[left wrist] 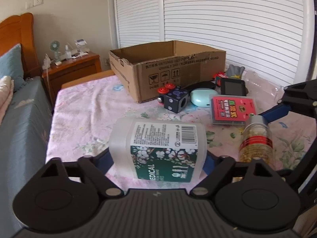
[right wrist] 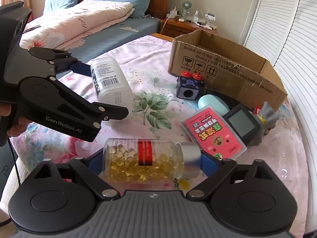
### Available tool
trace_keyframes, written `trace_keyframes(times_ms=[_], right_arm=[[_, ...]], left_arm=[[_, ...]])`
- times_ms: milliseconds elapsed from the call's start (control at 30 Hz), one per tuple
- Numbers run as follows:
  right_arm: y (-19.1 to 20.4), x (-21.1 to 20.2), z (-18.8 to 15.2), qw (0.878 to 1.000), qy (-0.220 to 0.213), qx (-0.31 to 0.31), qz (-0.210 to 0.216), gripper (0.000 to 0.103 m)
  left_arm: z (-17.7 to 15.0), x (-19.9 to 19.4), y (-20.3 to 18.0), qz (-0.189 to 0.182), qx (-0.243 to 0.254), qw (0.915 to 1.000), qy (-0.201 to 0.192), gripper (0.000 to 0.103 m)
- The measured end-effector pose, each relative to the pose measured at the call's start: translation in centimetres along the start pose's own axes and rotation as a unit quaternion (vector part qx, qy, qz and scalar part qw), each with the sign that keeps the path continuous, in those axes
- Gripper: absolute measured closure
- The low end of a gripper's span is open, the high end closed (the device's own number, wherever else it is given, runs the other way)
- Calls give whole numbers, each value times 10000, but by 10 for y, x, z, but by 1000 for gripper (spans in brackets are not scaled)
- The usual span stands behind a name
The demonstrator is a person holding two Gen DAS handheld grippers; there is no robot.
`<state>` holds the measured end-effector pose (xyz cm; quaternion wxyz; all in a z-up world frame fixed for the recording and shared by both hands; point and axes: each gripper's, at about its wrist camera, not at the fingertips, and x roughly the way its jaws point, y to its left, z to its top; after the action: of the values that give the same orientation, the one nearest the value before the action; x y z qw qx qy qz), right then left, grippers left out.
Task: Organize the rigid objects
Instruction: 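Carry both bottles into the cardboard box and open both tools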
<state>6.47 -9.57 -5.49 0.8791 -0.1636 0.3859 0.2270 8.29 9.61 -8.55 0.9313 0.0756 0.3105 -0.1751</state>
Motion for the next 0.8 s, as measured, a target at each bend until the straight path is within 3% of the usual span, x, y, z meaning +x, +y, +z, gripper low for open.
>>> trace_keyframes(times_ms=[467, 800], right_arm=[[-35, -16, 15, 9989, 218, 220, 358, 7], [-89, -44, 49, 9980, -344, 498, 178, 7]], left_arm=[[40, -7, 3, -187, 150, 9973, 699, 21], [130, 1, 0, -242, 494, 9977, 388, 21]])
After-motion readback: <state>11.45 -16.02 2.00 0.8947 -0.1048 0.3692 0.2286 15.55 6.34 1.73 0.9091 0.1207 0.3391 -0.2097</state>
